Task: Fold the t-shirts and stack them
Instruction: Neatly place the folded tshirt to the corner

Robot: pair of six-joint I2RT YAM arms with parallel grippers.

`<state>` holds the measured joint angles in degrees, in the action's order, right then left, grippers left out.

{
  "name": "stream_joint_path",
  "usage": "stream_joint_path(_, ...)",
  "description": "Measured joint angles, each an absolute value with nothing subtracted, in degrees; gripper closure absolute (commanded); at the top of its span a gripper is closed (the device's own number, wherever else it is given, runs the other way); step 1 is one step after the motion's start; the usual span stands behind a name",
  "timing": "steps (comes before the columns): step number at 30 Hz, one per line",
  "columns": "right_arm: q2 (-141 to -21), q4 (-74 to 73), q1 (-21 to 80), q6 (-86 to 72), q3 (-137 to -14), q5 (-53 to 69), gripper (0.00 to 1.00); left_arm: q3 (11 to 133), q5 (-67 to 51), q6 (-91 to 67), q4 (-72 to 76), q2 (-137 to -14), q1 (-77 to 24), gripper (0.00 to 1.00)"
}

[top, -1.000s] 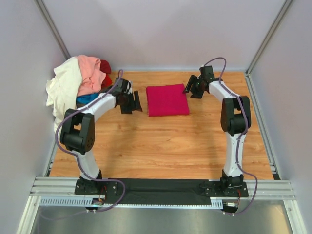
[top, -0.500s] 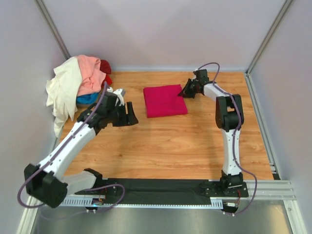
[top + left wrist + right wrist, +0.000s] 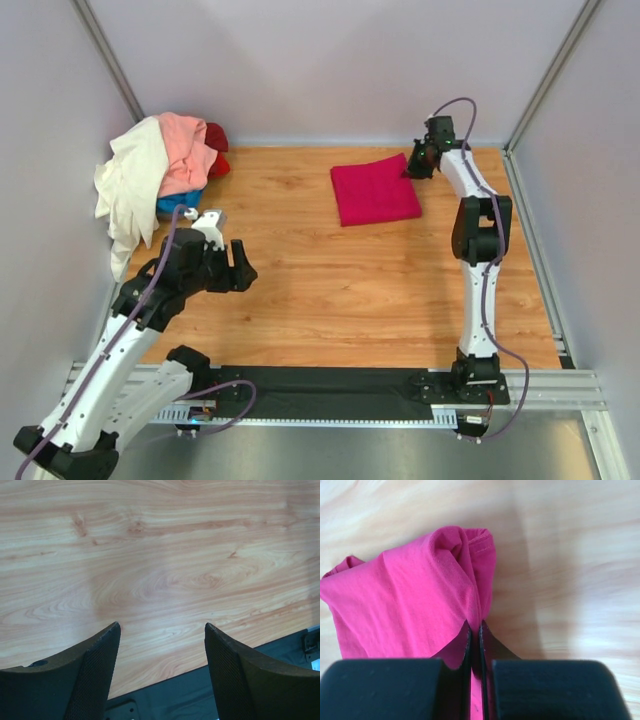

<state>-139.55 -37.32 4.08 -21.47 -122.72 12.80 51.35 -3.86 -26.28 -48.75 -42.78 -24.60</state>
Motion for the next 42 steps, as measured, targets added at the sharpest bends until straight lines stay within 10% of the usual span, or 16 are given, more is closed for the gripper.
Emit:
stream_joint_path(3, -142.4, -40.6, -0.4, -17.6, -130.8, 8.0, 0.84, 51.4, -3.7, -26.0, -48.6, -42.3, -24.6, 0.25)
stream_joint_path(4, -143.4, -41.3, -1.4, -16.8, -133.2, 6.5, 0.71, 51.3, -3.7, -26.0, -48.6, -42.4, -24.6, 0.25)
stream_joint_path(5, -145.1, -41.6, -3.0, -15.9, -136.5, 4.3, 0.25, 51.3, -3.8, -25.8, -48.5, -42.5, -24.6, 0.25)
stream_joint_path(8, -148.1, -41.5, -6.6, -12.9, -142.7, -2.4, 0.0, 51.3, -3.9, -25.4, -48.4, -43.0, -24.6, 0.25)
stream_joint_path(21, -127.9, -36.2, -0.6, -17.3, -122.1, -2.3, 0.08, 51.3, -4.0, -25.2, -47.7, -42.4, -24.6, 0.25)
stream_joint_path(25, -131.9, -36.7, 6.0, -19.1, -131.5, 3.2, 0.66, 51.2, -4.0, -25.2, -47.8, -41.8, -24.6, 0.25)
stream_joint_path(29, -142.1, -37.5, 10.9, -21.3, -142.6, 7.2, 0.93, 51.1, -4.0, -25.2, -47.7, -40.2, -24.6, 0.25)
stream_joint_path(42, -151.6, -44.5, 10.0, -21.2, -140.6, 2.2, 0.97, 50.9, -3.9, -25.2, -47.7, -39.3, -24.6, 0.25)
